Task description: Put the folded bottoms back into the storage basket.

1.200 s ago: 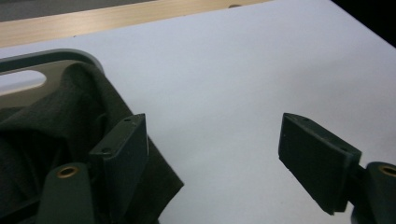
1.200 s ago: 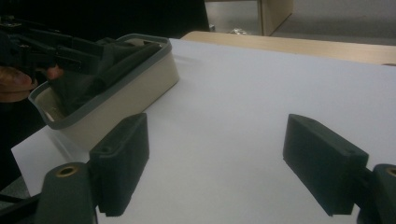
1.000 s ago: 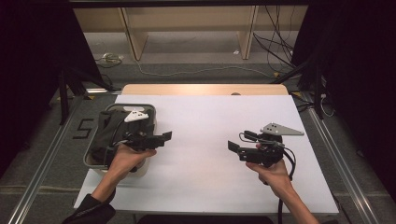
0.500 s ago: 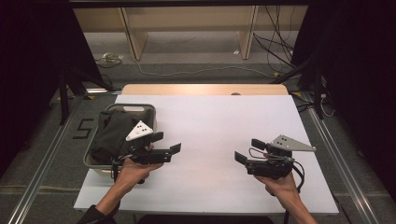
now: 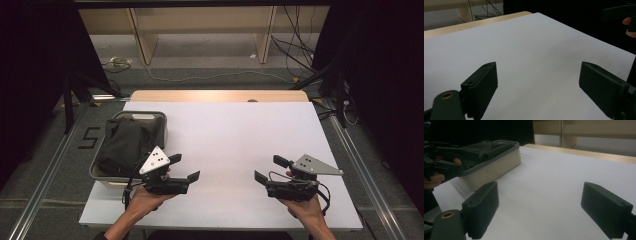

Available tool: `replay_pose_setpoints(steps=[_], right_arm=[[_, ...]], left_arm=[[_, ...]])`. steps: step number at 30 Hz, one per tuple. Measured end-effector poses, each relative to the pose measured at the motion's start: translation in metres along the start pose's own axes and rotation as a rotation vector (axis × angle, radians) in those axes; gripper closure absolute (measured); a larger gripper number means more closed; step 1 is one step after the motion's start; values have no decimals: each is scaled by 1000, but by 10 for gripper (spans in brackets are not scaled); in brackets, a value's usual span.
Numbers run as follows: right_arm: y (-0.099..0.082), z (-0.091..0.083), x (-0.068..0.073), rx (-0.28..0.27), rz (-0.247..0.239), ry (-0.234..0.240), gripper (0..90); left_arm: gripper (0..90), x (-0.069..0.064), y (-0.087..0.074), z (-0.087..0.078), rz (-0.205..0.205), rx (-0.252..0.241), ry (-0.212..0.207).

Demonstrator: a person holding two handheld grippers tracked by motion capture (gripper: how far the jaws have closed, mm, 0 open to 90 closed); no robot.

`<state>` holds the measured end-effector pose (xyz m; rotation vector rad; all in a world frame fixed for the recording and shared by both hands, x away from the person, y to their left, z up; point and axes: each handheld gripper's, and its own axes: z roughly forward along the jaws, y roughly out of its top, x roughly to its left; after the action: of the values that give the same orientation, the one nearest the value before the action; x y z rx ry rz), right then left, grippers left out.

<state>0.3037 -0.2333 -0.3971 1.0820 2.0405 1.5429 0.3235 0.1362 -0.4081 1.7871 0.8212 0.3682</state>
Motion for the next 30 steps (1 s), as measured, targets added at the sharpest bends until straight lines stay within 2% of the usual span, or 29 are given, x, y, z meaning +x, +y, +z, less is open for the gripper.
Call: replay_pose_setpoints(steps=[3, 9, 12, 15, 19, 23, 30], right_arm=[[-3, -1, 2, 7, 1, -1, 155], [-8, -5, 7, 15, -17, -10, 153], [-11, -7, 8, 18, -17, -13, 151], [-13, -10, 9, 21, -16, -17, 145], [-15, -13, 9, 21, -17, -18, 135], [-16, -9, 7, 35, -12, -26, 130], [-15, -10, 7, 27, -9, -27, 128]], left_arm=[[142, -1, -3, -2, 13, -18, 9], [133, -4, -9, -7, -17, -47, 7], [120, -7, -11, -8, 1, -37, 12], [107, -11, -12, -9, -2, -39, 4], [96, -12, -14, -12, 29, -53, 16], [92, -9, -14, -12, 7, -59, 21], [92, -10, -14, -11, 9, -62, 10]])
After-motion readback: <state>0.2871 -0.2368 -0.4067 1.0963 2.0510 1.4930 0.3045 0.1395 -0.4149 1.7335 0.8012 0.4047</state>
